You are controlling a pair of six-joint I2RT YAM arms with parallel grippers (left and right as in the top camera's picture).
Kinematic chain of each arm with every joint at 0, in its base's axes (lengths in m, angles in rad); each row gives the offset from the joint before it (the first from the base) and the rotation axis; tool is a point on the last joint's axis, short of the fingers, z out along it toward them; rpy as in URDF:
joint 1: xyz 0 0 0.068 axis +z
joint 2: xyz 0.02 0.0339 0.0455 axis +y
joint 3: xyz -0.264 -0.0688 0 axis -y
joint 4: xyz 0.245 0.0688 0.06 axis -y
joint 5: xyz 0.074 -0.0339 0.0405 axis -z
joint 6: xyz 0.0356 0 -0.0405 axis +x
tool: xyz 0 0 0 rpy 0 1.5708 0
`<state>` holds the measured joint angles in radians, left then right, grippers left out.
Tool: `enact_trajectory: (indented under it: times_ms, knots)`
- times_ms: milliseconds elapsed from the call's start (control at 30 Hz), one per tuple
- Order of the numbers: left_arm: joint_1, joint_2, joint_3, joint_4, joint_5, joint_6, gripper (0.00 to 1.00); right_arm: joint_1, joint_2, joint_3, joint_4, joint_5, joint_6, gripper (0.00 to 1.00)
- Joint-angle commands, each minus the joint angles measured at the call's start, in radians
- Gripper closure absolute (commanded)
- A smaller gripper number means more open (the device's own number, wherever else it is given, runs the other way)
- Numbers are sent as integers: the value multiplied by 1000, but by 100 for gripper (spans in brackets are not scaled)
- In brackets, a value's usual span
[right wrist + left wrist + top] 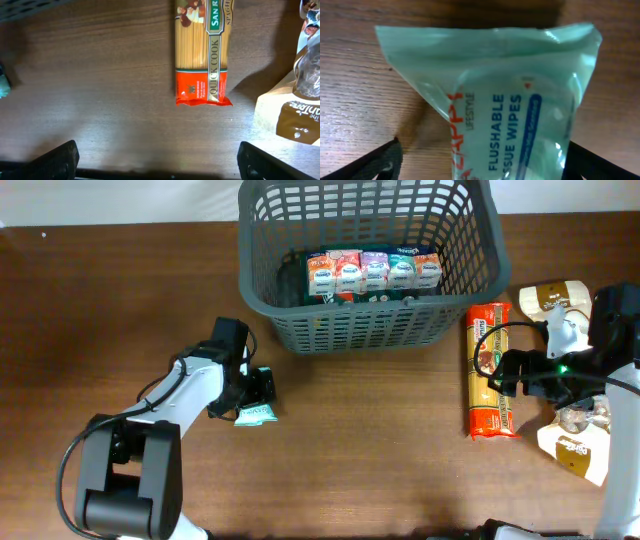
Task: Pack container
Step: 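Lower the left gripper onto the mint-green wipes pack and grasp it, then lift the wipes pack with the left gripper and drop it into the basket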
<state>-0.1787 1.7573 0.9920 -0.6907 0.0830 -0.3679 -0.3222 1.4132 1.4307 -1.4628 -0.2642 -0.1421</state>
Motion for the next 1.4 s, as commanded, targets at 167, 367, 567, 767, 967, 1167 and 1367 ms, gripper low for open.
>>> enact_trajectory:
  times_ms: [167, 367, 567, 767, 967, 1167, 1367]
  knots:
    - [-2, 61, -9, 33, -1, -66, 45, -5, 1, 15, -8, -16, -11, 1]
    - [10, 50, 21, 16, -2, -54, 98, -5, 1, 15, -9, -16, -11, 1]
    - [116, -49, 185, -110, -21, -16, 98, -5, 1, 15, -17, -16, -26, 1]
    - [237, -172, 449, -240, -27, -7, 98, -5, 1, 15, -13, -16, -26, 1]
    - [256, -248, 693, -179, 42, 201, 98, -5, 1, 15, -10, -16, -26, 1]
    - [185, -252, 799, 6, 230, 545, 98, -5, 1, 15, -3, -17, -26, 1]
    - [93, -220, 800, 78, 338, 658, 98, -5, 1, 15, -4, -16, -26, 1]
